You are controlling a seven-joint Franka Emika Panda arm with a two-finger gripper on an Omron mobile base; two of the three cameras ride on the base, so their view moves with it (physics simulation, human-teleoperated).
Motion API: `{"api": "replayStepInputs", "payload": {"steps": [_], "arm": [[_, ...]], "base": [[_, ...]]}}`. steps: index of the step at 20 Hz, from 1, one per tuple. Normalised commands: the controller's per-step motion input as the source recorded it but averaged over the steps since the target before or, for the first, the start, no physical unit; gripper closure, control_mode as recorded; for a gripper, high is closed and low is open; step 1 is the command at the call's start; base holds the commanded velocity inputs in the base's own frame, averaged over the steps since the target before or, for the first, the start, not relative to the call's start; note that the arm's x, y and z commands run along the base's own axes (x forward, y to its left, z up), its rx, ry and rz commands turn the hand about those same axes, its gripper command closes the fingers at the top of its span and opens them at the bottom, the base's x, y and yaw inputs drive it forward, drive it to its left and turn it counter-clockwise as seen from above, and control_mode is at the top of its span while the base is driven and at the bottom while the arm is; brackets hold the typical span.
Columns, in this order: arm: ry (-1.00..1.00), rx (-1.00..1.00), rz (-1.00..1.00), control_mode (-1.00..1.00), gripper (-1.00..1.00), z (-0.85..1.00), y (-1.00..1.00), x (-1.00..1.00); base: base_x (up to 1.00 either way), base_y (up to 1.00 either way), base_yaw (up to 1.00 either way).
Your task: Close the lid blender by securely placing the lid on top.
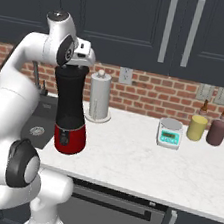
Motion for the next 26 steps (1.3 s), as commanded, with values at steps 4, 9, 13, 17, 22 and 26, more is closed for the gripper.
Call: {"api": "replayStepInputs", "payload": {"steps": [4, 9, 13, 17, 22, 26], "arm": [[0.0, 0.11, -0.05, -1.0, 1.0, -0.62, 0.01, 0.0], [-0.02, 0.03, -0.04, -1.0, -1.0, -0.54, 0.0, 0.03], [-0.02, 0.0, -0.03, -1.0, -1.0, -0.11, 0.1, 0.0], [-0.02, 0.0, -0.04, -1.0, -1.0, 0.0, 0.03, 0.0], [-0.05, 0.0, -0.04, -1.0, -1.0, -0.01, 0.0, 0.0], [-0.12, 0.0, -0.02, -1.0, -1.0, 0.01, 0.09, -0.26]], "base": [[0.0, 0.0, 0.0], [0.0, 0.0, 0.0], [0.0, 0.0, 0.0], [0.0, 0.0, 0.0], [0.0, 0.0, 0.0], [0.0, 0.0, 0.0]]}}
